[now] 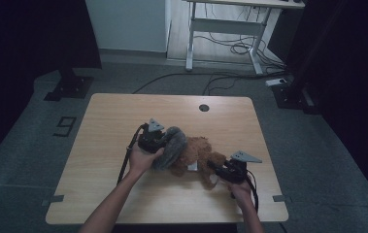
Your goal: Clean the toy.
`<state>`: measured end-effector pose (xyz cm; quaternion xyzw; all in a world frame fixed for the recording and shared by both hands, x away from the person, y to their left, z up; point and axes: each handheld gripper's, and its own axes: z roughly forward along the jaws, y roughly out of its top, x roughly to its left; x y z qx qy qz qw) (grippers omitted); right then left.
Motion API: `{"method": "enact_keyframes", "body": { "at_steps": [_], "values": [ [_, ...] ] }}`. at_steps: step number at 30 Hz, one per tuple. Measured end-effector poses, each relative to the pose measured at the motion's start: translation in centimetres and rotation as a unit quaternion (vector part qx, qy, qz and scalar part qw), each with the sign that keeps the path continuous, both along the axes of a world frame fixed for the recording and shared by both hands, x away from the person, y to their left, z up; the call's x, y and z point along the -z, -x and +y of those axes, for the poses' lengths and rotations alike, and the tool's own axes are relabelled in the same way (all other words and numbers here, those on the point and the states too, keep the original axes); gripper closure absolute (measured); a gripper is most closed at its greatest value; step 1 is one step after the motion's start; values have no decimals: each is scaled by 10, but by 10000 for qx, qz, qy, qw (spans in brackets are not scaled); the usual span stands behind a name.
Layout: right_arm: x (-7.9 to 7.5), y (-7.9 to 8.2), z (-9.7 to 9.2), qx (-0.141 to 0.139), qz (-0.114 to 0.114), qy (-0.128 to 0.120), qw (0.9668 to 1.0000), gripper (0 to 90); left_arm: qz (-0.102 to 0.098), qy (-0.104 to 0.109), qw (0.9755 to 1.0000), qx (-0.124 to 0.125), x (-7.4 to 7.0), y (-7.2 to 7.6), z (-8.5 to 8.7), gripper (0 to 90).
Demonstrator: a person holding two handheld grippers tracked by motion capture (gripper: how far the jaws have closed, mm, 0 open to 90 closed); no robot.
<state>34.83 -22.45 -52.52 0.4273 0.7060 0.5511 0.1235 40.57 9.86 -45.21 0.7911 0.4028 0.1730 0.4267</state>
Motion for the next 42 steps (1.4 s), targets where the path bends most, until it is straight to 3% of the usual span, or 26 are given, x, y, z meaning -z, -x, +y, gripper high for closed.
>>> {"method": "enact_keyframes", "body": {
  "at_steps": [3, 10, 11, 17, 20, 22, 25, 27, 28, 29, 30, 31, 33, 34, 35, 36, 37, 38, 40, 41, 42],
  "values": [
    [0, -1, -1, -23, -4, -15, 10000, 599, 19, 161, 9999, -24, 1, 2, 10, 821],
    [-1, -2, -3, -43, -30, 35, 10000, 596, -121, -81, 9997, -173, -2, 13, 40, 820],
    [-1, -2, -3, -40, -31, 36, 10000, 596, -107, -38, 9996, -278, 2, 16, 50, 820],
    [-1, -3, -3, -25, -27, 31, 10000, 595, -13, 23, 9987, -518, 15, 20, 73, 822],
    [-1, -3, -4, 4, -5, 23, 10000, 595, 124, -110, 9977, -650, 22, 20, 86, 822],
    [-1, -4, -4, 20, 4, 16, 10000, 594, 145, -99, 9976, -669, 21, 20, 89, 822],
    [0, -5, -5, 41, 23, -10, 10000, 595, 59, 96, 9976, -678, 9, 21, 94, 822],
    [0, -6, -6, 30, 45, -32, 10000, 594, -202, 185, 9983, -509, -13, 24, 84, 823],
    [0, -6, -6, 30, 45, -32, 10000, 594, -202, 185, 9983, -509, -13, 24, 84, 823],
    [-1, -5, -6, 29, 51, -50, 10000, 594, -361, 194, 9985, -353, -29, 25, 70, 822],
    [-1, -5, -6, 29, 51, -50, 10000, 594, -361, 194, 9985, -353, -29, 25, 70, 822],
    [-1, -5, -5, 31, 43, -50, 10000, 594, -467, 114, 9987, -146, -43, 22, 51, 822],
    [-1, -4, -5, 36, 22, -45, 10000, 594, -533, 87, 9985, 10, -54, 16, 30, 821],
    [-1, -4, -5, 36, 22, -45, 10000, 594, -533, 87, 9985, 10, -54, 16, 30, 821],
    [-2, -3, -5, 38, 19, -48, 10000, 594, -538, 109, 9985, 87, -59, 12, 19, 821],
    [-2, -4, -5, 25, 4, -37, 10000, 594, -500, 170, 9983, 238, -64, 4, -2, 821],
    [-1, -4, -5, 29, -1, -49, 10000, 594, -500, 170, 9983, 238, -64, 4, -2, 821],
    [-1, -4, -5, 29, -1, -49, 10000, 594, -473, 192, 9981, 336, -65, 0, -13, 821],
    [-1, -4, -6, 22, 5, -72, 10000, 594, -397, 177, 9977, 520, -63, -6, -35, 821],
    [-1, -4, -6, 14, 4, -74, 10000, 594, -308, 86, 9971, 697, -56, -9, -56, 820],
    [-1, -4, -6, 14, 4, -74, 10000, 594, -308, 86, 9971, 697, -56, -9, -56, 820]
  ]
}}
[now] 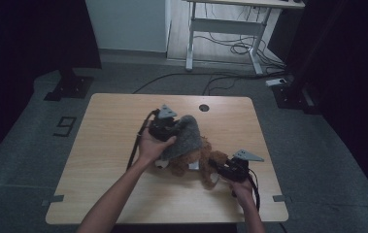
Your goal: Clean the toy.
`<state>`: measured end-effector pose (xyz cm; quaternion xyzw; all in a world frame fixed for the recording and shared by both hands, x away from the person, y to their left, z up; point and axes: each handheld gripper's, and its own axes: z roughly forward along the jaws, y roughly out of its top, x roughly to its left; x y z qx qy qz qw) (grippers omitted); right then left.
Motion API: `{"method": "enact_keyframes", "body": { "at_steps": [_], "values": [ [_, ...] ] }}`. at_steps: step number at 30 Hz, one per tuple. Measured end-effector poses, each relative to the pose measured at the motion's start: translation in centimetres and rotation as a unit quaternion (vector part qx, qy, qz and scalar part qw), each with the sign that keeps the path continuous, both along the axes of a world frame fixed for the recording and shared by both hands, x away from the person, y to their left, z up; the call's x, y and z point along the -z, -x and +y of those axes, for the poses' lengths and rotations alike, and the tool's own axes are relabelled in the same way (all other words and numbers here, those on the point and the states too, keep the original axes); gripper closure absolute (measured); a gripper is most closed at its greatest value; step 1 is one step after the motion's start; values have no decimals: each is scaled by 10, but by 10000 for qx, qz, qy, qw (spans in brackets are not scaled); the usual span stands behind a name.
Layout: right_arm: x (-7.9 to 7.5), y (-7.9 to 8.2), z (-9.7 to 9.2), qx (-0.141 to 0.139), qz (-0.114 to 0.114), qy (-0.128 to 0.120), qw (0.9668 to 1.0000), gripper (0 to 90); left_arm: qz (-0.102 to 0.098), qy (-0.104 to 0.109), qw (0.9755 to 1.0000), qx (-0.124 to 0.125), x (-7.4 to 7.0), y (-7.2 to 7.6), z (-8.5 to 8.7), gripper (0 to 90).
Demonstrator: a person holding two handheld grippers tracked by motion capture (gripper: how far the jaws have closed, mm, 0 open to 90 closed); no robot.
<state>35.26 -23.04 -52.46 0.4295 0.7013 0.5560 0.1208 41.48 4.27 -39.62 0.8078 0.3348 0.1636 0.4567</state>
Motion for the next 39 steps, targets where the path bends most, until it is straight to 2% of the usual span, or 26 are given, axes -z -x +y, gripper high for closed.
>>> {"method": "enact_keyframes", "body": {
  "at_steps": [1, 2, 3, 4, 5, 6, 7, 8, 11, 13, 17, 20, 22, 23, 33, 35, 36, 37, 38, 39],
  "values": [
    [0, 0, 0, -12, -5, 3, 10000, 594, 195, -187, 9995, 189, 12, -3, -17, 820],
    [0, 0, 0, -12, -5, 3, 10000, 594, 195, -187, 9995, 189, 12, -3, -17, 819],
    [0, 0, 0, -18, -10, 12, 10000, 594, 320, -363, 9984, 278, 19, -4, -25, 819],
    [0, 0, 0, -27, -25, 37, 10000, 594, 480, -735, 9955, 347, 36, -5, -34, 818],
    [-1, 1, 0, -28, -21, 60, 10000, 594, 554, -752, 9950, 351, 41, -5, -34, 818],
    [-1, 1, 0, -28, -21, 60, 10000, 594, 554, -752, 9950, 351, 41, -5, -34, 819],
    [-1, 1, -1, -4, -15, 100, 9999, 593, 608, -615, 9956, 365, 44, -3, -28, 819],
    [-1, 1, -1, -4, -15, 100, 9999, 593, 608, -615, 9956, 365, 44, -3, -28, 820],
    [-1, 1, 0, -19, 5, 72, 10000, 593, 610, -705, 9949, 384, 42, 2, -20, 820],
    [-1, 1, 0, 4, 10, 80, 10000, 592, 530, -813, 9949, 281, 42, 7, -8, 820],
    [-1, 1, 0, 22, 58, 44, 10000, 593, 536, -722, 9958, 179, 45, 11, 7, 821],
    [-1, 0, 0, 30, 63, 41, 10000, 592, 448, -781, 9959, -23, 47, 15, 24, 821],
    [0, 0, -1, 33, 72, 24, 10000, 593, 468, -783, 9958, -65, 48, 15, 28, 821],
    [0, 0, -1, 25, 77, 10, 10000, 593, 516, -690, 9962, -92, 49, 16, 36, 821],
    [0, 0, -1, 45, 89, -3, 10000, 593, 383, -445, 9978, -299, 42, 27, 56, 822],
    [0, -1, -1, 66, 96, -6, 9999, 594, 248, -365, 9985, -315, 30, 28, 53, 822],
    [0, -1, -1, 66, 96, -6, 9999, 594, 248, -365, 9985, -315, 30, 28, 53, 822],
    [0, 0, 0, 59, 66, 26, 10000, 594, 137, -306, 9991, -256, 19, 27, 44, 823],
    [0, 0, 0, 59, 66, 26, 10000, 594, 137, -306, 9991, -256, 19, 27, 44, 822],
    [0, 0, 0, 63, 61, 41, 10000, 594, 91, -214, 9997, -125, 8, 26, 32, 822]
  ]
}}
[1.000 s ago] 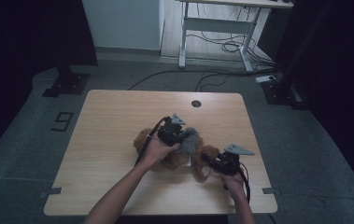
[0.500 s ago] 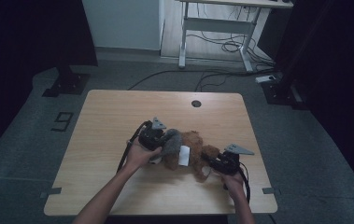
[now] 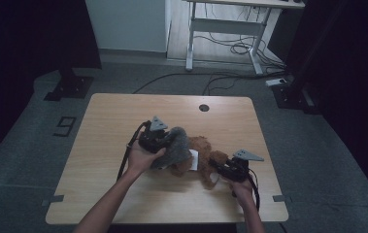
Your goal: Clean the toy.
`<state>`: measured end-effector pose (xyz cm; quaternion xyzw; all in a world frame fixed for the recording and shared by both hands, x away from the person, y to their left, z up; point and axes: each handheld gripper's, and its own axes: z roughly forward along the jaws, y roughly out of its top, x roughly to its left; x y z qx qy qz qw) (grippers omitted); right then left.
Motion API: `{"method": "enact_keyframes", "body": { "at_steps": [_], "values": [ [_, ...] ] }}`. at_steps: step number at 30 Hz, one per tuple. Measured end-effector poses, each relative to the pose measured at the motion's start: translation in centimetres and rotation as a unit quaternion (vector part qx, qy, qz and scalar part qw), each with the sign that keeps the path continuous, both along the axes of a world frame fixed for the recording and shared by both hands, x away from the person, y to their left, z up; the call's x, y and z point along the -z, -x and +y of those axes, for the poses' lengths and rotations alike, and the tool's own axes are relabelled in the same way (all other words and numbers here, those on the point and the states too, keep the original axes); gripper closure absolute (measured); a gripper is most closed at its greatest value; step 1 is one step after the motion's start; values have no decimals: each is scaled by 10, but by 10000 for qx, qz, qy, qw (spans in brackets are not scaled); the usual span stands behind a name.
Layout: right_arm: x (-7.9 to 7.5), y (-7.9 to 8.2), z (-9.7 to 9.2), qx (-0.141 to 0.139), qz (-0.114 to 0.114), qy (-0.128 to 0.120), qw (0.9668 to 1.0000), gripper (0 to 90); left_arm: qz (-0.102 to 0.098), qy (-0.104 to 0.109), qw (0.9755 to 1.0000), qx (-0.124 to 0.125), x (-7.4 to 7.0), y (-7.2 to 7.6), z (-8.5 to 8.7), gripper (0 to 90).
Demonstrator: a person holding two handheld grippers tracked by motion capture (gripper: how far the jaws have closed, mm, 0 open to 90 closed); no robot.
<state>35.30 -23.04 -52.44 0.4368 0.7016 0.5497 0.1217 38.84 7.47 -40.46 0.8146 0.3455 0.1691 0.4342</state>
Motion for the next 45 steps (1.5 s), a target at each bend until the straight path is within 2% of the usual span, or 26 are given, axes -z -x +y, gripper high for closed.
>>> {"method": "enact_keyframes", "body": {
  "at_steps": [2, 3, 4, 6, 8, 9, 10, 11, 12, 13, 15, 17, 18, 20, 25, 27, 28, 30, 35, 37, 39, 40, 41, 42, 43, 45],
  "values": [
    [0, 0, 0, -4, 4, 2, 10000, 594, -5, 78, 9999, 77, -4, 0, -8, 823],
    [0, 0, 0, 2, -1, -9, 10000, 594, 4, 160, 9996, 235, -9, 0, -25, 823],
    [0, 0, 0, 2, -1, -9, 10000, 594, 4, 160, 9996, 235, -9, 0, -25, 822],
    [0, 0, -1, 1, 12, -9, 10000, 594, 13, 167, 9991, 382, -9, 2, -43, 822],
    [1, 0, -1, 4, 19, -20, 10000, 594, 114, 181, 9984, 527, -3, 4, -59, 822],
    [1, 0, -1, 3, 24, -25, 10000, 594, 174, 124, 9982, 567, 2, 5, -68, 822],
    [1, 0, -1, 12, 26, -33, 10000, 594, 294, -72, 9977, 610, 15, 4, -81, 822],
    [1, 0, -1, 12, 26, -33, 10000, 594, 294, -72, 9977, 610, 15, 4, -81, 822],
    [0, 0, -2, 4, 20, -11, 10000, 594, 395, -284, 9970, 606, 28, 2, -90, 821],
    [0, 0, -2, 8, 16, 1, 10000, 594, 395, -284, 9970, 606, 28, 2, -90, 822],
    [0, 0, -2, 11, 28, 21, 10000, 594, 368, -480, 9965, 584, 36, 2, -93, 822],
    [1, -1, -2, 28, 32, -4, 10000, 594, 298, -535, 9965, 569, 37, 4, -92, 822],
    [1, -1, -1, 16, 18, -11, 10000, 593, 221, -656, 9962, 533, 37, 6, -90, 822],
    [0, -1, -1, 21, 22, -15, 10000, 593, 212, -667, 9964, 488, 38, 6, -84, 822],
    [0, -1, -2, 34, 31, -39, 10000, 593, 228, -671, 9969, 354, 39, 7, -69, 822],
    [1, -1, -3, 30, 29, -51, 10000, 593, 302, -607, 9974, 261, 40, 4, -54, 821],
    [1, -1, -3, 30, 29, -51, 10000, 593, 302, -607, 9974, 261, 40, 4, -54, 821],
    [1, -1, -3, 15, 32, -65, 10000, 593, 402, -484, 9978, 193, 40, 3, -39, 821],
    [1, -1, -2, 6, 26, -68, 10000, 593, 434, -336, 9983, 184, 37, 5, -31, 820],
    [1, -1, -2, 8, 28, -59, 10000, 594, 378, -295, 9985, 252, 34, 8, -35, 820],
    [1, -1, -2, 13, 39, -69, 10000, 594, 270, -251, 9985, 408, 25, 13, -50, 821],
    [1, -1, -2, 11, 30, -66, 10000, 594, 270, -251, 9985, 408, 25, 13, -50, 821],
    [1, -1, -2, 11, 30, -66, 10000, 594, 231, -256, 9983, 474, 22, 14, -57, 821],
    [1, -1, -2, 11, 35, -66, 10000, 594, 193, -270, 9978, 573, 19, 15, -73, 821],
    [1, -1, -2, 11, 35, -66, 10000, 594, 193, -270, 9978, 573, 19, 15, -73, 821],
    [1, -1, -2, 6, 30, -56, 10000, 594, 185, -408, 9969, 644, 21, 14, -90, 821]
  ]
}}
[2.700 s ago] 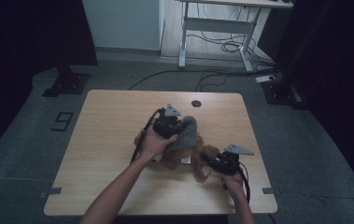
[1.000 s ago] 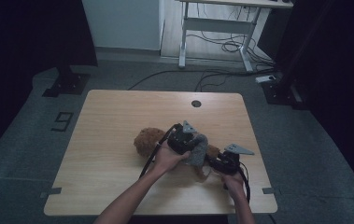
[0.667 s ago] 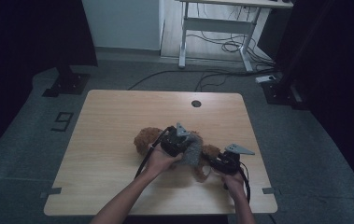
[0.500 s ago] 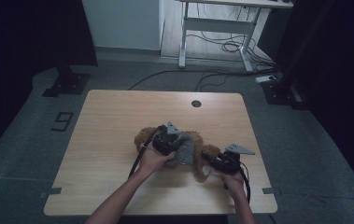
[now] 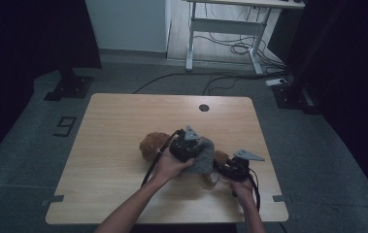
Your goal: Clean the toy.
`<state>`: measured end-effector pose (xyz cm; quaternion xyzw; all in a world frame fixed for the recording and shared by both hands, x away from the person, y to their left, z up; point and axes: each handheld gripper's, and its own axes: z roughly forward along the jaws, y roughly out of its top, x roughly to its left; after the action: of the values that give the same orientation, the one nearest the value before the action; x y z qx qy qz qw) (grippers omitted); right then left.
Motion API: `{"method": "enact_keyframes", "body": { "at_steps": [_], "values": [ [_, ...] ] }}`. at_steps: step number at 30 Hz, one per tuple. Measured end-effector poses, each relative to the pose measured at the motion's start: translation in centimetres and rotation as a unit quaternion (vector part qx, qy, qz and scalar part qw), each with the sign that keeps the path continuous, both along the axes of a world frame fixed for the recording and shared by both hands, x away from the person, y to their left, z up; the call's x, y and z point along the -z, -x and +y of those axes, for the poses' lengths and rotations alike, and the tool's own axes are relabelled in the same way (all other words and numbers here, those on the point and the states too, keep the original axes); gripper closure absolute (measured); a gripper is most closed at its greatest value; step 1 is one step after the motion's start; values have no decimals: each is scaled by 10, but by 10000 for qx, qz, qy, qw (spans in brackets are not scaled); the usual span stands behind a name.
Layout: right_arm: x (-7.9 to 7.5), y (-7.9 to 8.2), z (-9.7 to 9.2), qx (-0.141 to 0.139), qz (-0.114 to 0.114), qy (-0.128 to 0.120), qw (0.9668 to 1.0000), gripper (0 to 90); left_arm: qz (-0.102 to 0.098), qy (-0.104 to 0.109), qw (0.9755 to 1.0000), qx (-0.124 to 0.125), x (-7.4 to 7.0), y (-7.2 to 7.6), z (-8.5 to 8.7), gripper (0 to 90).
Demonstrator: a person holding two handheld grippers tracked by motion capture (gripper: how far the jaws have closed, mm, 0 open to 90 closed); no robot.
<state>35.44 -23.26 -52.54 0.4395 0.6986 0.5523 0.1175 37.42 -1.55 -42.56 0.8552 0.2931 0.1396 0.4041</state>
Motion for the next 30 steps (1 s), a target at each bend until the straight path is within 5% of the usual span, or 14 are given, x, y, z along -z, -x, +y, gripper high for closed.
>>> {"method": "enact_keyframes", "body": {
  "at_steps": [1, 3, 7, 16, 19, 23, 30],
  "values": [
    [0, 0, 0, 6, -11, 4, 10000, 594, -127, -374, 9992, -58, 8, -3, -12, 821],
    [0, 0, 0, 16, -43, 19, 10000, 594, -33, -431, 9990, -71, 13, -7, -14, 821],
    [0, -1, 0, -1, -42, 27, 10000, 593, 265, -83, 9995, -141, 21, -14, 2, 821],
    [1, 0, -1, 9, -23, 0, 10000, 593, -19, -67, 9977, -669, 11, -12, 65, 818],
    [1, 0, -2, 13, -25, 23, 10000, 593, -120, -16, 9946, -1027, 6, -13, 100, 820],
    [2, -1, -3, 11, 11, -66, 10000, 592, 112, 237, 9926, -1185, 17, -15, 132, 820],
    [2, 0, -2, -28, 21, -72, 10000, 591, 174, 531, 9905, -1259, 22, -11, 153, 820]
  ]
}}
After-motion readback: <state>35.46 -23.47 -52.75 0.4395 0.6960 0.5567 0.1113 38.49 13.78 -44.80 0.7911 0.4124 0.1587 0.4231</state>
